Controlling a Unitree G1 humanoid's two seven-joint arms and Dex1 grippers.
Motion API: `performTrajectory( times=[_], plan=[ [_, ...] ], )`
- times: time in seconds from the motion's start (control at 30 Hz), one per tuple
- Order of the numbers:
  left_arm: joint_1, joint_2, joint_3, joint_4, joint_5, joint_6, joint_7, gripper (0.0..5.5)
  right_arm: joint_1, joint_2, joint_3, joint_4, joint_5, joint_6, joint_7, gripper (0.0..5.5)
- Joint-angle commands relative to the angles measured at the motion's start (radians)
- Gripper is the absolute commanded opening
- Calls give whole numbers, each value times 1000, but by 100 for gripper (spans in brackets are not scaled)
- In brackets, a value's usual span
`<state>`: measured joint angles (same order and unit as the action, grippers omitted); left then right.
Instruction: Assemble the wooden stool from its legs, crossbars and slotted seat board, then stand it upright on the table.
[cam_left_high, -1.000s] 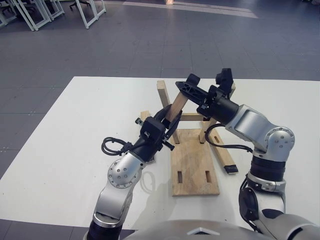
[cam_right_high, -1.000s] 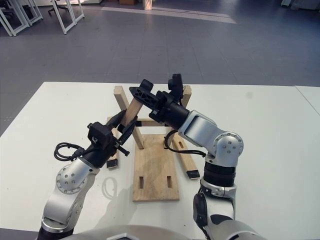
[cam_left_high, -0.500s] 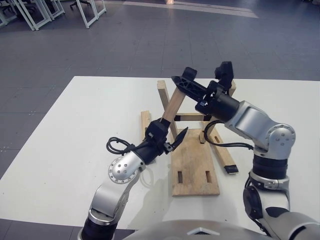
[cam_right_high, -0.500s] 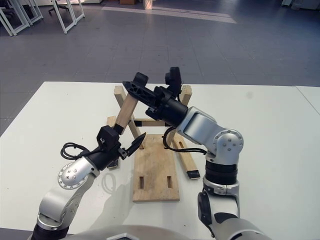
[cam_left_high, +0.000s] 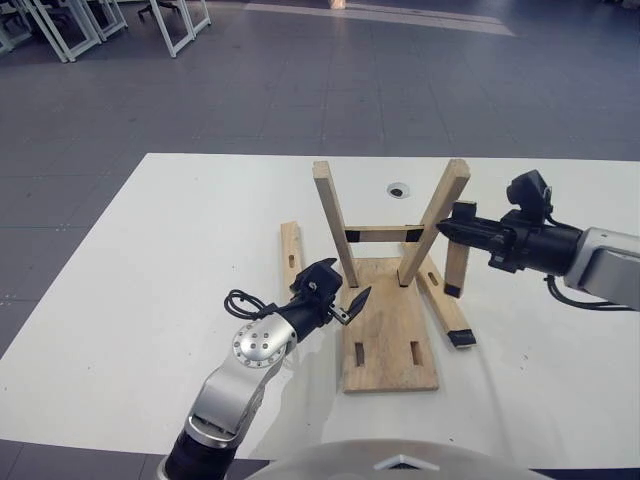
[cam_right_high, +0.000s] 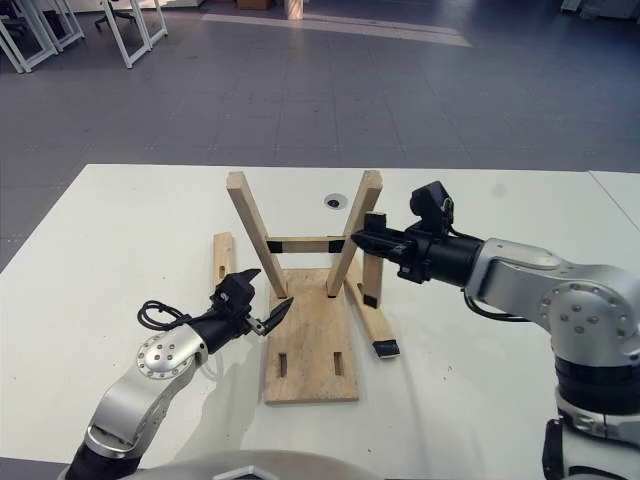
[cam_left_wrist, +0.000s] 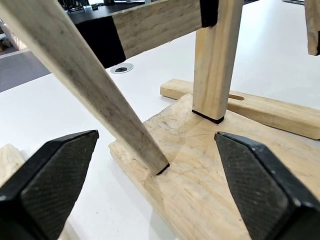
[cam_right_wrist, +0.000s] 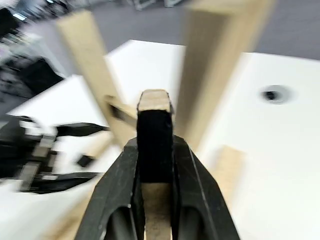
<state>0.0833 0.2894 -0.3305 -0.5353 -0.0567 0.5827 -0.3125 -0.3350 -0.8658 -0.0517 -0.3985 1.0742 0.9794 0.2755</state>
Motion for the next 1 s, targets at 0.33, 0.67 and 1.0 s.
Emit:
performTrajectory(
  times=[0.33, 0.67, 1.0],
  plan=[
    [-12, -45, -18, 66, 66, -7, 59, 430, 128, 274, 111, -45, -503, -213, -169, 40],
    [-7, -54, -20, 78, 92, -16, 69, 430, 346, 469, 23, -69, -595, -444, -157, 40],
    [-21, -63, -22, 110, 115, -36, 62, 430, 348, 558, 56, 70, -767, -696, -100, 40]
  ],
)
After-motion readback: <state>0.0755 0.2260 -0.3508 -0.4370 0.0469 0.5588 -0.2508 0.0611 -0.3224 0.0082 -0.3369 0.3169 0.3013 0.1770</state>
